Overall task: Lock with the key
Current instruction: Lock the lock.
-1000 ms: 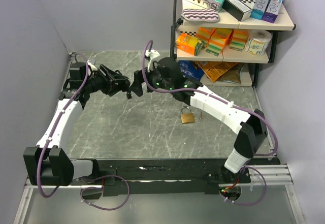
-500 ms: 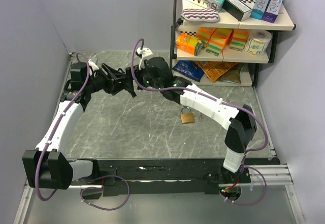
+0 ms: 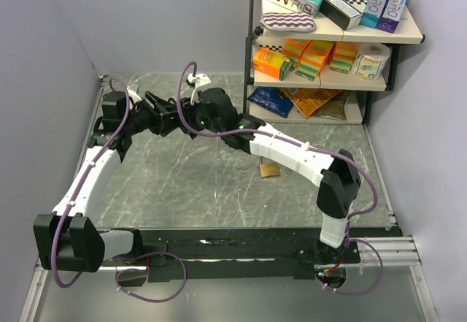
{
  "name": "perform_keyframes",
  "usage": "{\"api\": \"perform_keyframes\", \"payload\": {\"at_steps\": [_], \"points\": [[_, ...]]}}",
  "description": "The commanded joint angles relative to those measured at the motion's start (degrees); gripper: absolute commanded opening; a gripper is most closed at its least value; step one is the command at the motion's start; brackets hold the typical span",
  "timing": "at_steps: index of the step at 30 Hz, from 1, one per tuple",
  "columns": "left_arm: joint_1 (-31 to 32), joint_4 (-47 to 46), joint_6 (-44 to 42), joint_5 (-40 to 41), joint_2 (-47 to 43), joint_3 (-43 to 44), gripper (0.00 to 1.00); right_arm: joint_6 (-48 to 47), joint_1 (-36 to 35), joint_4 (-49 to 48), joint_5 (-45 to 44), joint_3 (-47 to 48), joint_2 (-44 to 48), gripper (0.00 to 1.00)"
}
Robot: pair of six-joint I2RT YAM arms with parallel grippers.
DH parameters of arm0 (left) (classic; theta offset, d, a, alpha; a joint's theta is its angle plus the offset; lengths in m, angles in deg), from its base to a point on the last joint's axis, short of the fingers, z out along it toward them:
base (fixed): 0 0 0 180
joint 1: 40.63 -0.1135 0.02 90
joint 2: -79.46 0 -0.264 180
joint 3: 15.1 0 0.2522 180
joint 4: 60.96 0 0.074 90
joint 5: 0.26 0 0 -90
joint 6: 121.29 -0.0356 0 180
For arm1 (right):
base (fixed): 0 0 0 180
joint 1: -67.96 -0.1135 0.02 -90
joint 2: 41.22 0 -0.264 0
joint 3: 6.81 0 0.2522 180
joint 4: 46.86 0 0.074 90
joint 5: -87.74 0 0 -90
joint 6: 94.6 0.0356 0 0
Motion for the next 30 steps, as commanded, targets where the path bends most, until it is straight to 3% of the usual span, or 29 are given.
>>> {"api": "perform_keyframes", "payload": {"at_steps": [1, 3, 5, 8, 9, 10, 11, 12, 18, 19, 25, 30], "points": [[0.8, -4.0, 2.1, -4.5, -3.5, 0.5, 0.01, -0.7, 0.9, -2.5, -3.3, 1.8, 0.0, 0.1], [0.8, -3.7, 2.0, -4.2, -3.6, 0.1, 0.01, -0.6, 1.0, -2.1, -3.2, 1.5, 0.3, 0.0], [0.8, -3.7, 2.3, -4.0, -3.4, -0.3, 0.04, -0.6, 1.1, -2.1, -2.4, 1.3, 0.9, 0.0], [0.4, -3.4, 2.1, -3.9, -3.0, -0.7, 0.35, -0.4, 1.3, -1.9, -0.8, 1.2, 1.8, 0.0], [0.1, -3.2, 1.9, -3.9, -2.9, -0.8, 0.66, -0.4, 1.5, -1.5, 0.4, 1.2, 2.1, 0.0], [-0.2, -2.5, 1.4, -3.9, -2.8, -0.8, 0.8, -0.6, 1.7, -1.3, 1.2, 1.2, 2.8, 0.0], [-1.0, -2.2, 0.1, -3.9, -2.8, -0.5, 0.92, -0.9, 2.2, -1.2, 1.9, 0.8, 3.3, 0.0], [-1.4, -1.9, -0.5, -4.0, -2.8, -0.5, 0.96, -0.9, 2.6, -1.1, 4.4, 0.4, 3.9, 0.0], [-7.3, 1.2, -8.5, -8.4, -2.2, 0.1, 0.96, 0.6, 8.8, -1.1, 18.6, -6.0, 10.2, 0.0], [-8.3, 2.1, -10.8, -8.9, -2.1, 1.7, 0.96, 1.1, 9.7, -1.8, 25.5, -8.9, 12.5, 0.0], [-8.5, 10.2, -40.5, -9.4, -2.4, 9.6, 0.96, 0.4, 16.6, -5.5, 48.0, -21.1, 22.7, 0.0], [-8.0, 19.8, -63.1, -22.5, -2.3, 13.4, 0.96, 3.4, 20.3, -9.9, 59.9, -28.8, 29.9, 0.0]]}}
